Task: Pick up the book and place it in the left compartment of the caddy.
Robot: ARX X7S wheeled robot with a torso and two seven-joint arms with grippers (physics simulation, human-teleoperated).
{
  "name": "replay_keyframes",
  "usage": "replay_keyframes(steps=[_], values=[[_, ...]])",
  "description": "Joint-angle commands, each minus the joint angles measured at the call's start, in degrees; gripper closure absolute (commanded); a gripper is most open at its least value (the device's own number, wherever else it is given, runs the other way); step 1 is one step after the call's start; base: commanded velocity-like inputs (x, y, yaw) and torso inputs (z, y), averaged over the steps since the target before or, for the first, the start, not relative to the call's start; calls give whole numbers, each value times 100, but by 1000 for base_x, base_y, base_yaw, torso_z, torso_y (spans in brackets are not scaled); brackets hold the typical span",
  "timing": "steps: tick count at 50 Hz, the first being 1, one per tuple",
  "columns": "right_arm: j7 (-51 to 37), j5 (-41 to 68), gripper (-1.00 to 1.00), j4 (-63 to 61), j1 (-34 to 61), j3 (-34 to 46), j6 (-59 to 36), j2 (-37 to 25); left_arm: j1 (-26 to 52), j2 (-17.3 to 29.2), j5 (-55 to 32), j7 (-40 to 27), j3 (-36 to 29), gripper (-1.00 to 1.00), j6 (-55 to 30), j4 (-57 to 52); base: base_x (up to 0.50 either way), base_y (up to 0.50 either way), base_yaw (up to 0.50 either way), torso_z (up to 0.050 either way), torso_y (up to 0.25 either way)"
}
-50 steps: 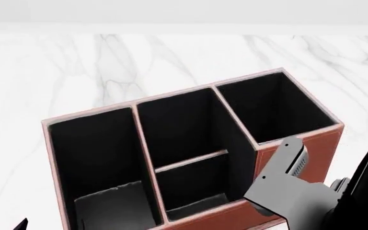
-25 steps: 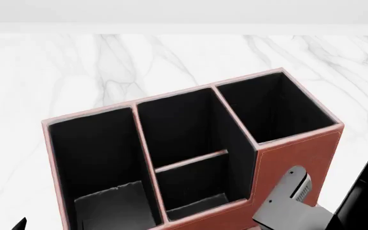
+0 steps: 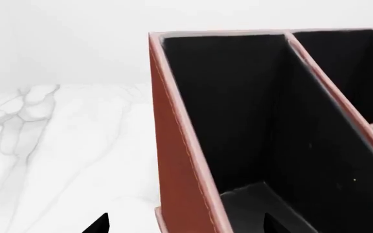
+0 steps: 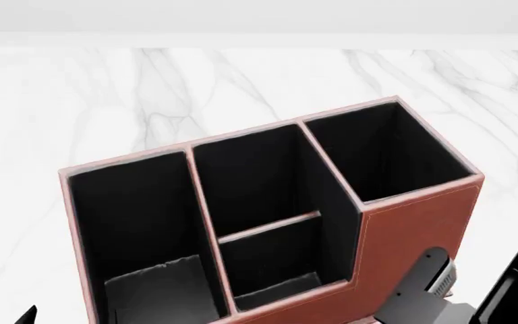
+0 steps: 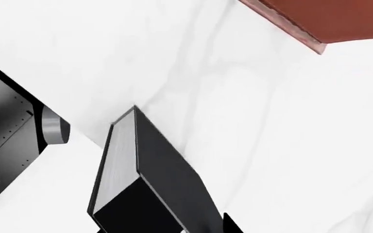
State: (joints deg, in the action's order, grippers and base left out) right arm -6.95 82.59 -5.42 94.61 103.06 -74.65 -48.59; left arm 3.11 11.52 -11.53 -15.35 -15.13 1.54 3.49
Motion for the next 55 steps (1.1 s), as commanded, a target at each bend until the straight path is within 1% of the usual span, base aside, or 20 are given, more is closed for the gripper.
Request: replay_keyframes(steps=[1,9,12,14,15,19,24,27,28,32,39,40,42,44,47,48,51,52,55], values=[[315,-313,100,4,-321,19,258,46,-12,24,-17,-33,-34,-100,0,-37,0,0,0,0,0],[400,-455,100,-16,-303,-11,442,71,-12,38,-14,-57,-60,-100,18,-34,1,0,1,-2,0],[185,-516,100,23,-374,-252,892,-11,-18,45,-8,-62,-75,-100,29,-35,0,0,2,0,0],[-92,-260,100,262,-463,-454,1034,-12,-19,50,-15,-68,-77,-100,29,-40,0,0,4,0,0],[-281,-224,100,356,-545,-642,1356,-66,-20,53,-18,-72,-76,-100,29,-44,0,0,3,0,0],[-571,215,100,609,-696,-951,1661,-133,-16,59,-13,-89,-86,-100,41,-42,0,0,1,0,0],[-821,402,100,761,-806,-1181,2007,-203,-10,65,-10,-99,-101,-100,62,-24,0,0,0,0,0],[-1102,883,100,1168,-847,-1378,2062,-159,20,66,-13,-102,-105,-100,70,14,0,0,0,0,0],[-1071,795,100,1147,-835,-1380,2112,-152,15,68,-13,-104,-109,-100,73,12,0,0,0,0,0],[-1060,1199,100,1161,-866,-1652,2347,-197,-4,78,-9,-123,-121,-100,81,-8,0,0,0,0,0],[-1313,1531,100,930,-698,-1694,2070,-334,3,92,-37,-130,-132,-100,73,-18,0,0,0,0,0],[-1512,1996,100,1011,-623,-1781,1969,-336,7,90,-36,-132,-137,-100,73,-9,0,0,0,0,0],[-1662,2231,100,964,-471,-1824,1817,-331,8,91,-35,-140,-143,-100,73,-8,0,0,0,0,0],[-1977,2872,100,981,-251,-1896,1593,-322,8,94,-40,-144,-148,-100,72,-7,0,0,0,0,0],[-2420,3515,100,1069,14,-1913,1397,-287,9,98,-49,-149,-153,-100,72,-4,0,0,0,0,0],[-2657,3902,100,1085,218,-1895,1230,-254,12,99,-52,-153,-153,-100,73,0,0,0,0,0,0],[-3006,4536,100,1081,518,-1825,967,-187,17,105,-61,-162,-154,-100,69,-6,0,0,0,0,3],[-3269,4872,100,1098,728,-1784,918,-142,17,108,-70,-164,-151,-100,65,-11,0,0,0,0,0],[-3604,5270,100,1111,984,-1679,811,-74,19,114,-75,-173,-154,-100,70,-11,0,0,0,0,0]])
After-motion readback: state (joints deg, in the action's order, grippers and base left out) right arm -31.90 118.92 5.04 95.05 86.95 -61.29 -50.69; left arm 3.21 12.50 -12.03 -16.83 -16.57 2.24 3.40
